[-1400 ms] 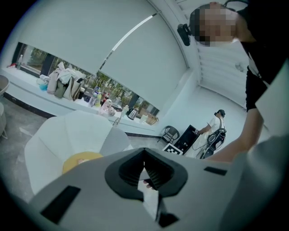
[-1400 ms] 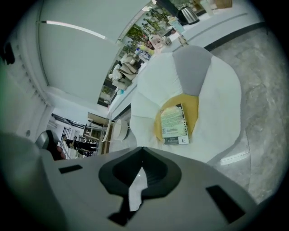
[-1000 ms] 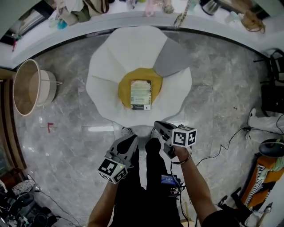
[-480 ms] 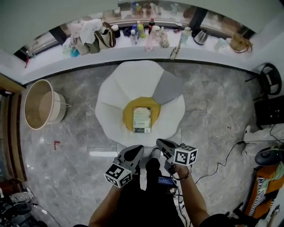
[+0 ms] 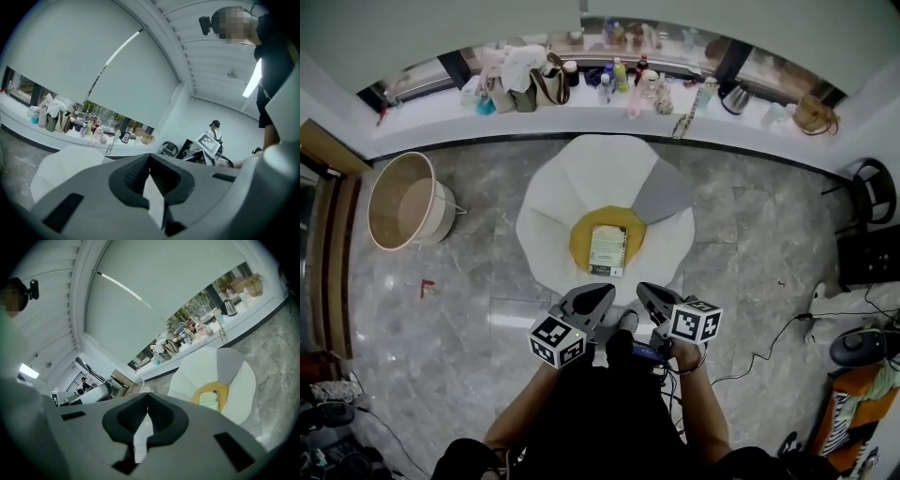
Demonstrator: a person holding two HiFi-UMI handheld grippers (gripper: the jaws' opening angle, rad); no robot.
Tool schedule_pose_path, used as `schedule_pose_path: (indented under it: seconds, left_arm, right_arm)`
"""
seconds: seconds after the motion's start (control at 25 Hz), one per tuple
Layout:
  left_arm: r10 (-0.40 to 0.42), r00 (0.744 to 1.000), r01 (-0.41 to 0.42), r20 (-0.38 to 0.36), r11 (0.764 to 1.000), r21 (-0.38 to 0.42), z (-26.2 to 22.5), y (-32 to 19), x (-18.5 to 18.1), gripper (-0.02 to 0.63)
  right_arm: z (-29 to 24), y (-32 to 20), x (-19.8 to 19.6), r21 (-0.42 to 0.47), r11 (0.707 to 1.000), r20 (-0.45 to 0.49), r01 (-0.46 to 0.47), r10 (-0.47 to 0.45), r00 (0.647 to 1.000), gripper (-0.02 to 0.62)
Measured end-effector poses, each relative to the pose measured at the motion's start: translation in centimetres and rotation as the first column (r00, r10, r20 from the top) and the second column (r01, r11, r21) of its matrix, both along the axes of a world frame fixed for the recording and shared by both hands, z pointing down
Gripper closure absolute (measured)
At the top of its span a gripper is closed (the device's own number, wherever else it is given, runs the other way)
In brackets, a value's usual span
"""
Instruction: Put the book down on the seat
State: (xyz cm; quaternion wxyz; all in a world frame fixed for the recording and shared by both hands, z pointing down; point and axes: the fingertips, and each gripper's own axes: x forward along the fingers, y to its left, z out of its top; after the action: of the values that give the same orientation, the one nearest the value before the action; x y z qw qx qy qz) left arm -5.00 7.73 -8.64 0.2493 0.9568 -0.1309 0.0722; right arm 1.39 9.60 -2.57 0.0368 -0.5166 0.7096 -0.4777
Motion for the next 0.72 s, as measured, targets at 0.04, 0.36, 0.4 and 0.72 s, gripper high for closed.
schedule_pose_path:
  seconds: [0.04, 0.36, 0.4, 0.72]
  left_arm:
    - [0.001, 1.000, -0.001, 0.003, 1.000, -0.002, -0.1, 0.2, -0.5, 0.594]
    - [-0.005, 1.000, 0.005, -0.001, 0.999, 0.052, -2.2, 0.0, -2.5, 0.594]
    - [-0.008, 1.000, 0.008, -0.005, 0.998, 0.060, -2.6, -0.1, -2.6, 0.594]
    - [-0.016, 0.999, 0.022, -0.052, 0.993, 0.115, -5.2, 0.2, -2.4, 0.594]
  right_arm:
    - [-0.5, 0.0, -0.3, 0.009, 1.000, 0.001, 0.001, -0.001, 1.000, 0.578]
    - [-4.0, 0.8, -1.5, 0.077, 0.997, 0.001, 0.003, -0.003, 1.000, 0.580]
    - [-4.6, 0.9, -1.6, 0.088, 0.996, 0.005, -0.001, 0.001, 1.000, 0.578]
    - [-8.3, 1.4, -1.0, 0.200, 0.979, -0.043, 0.042, -0.034, 0.998, 0.580]
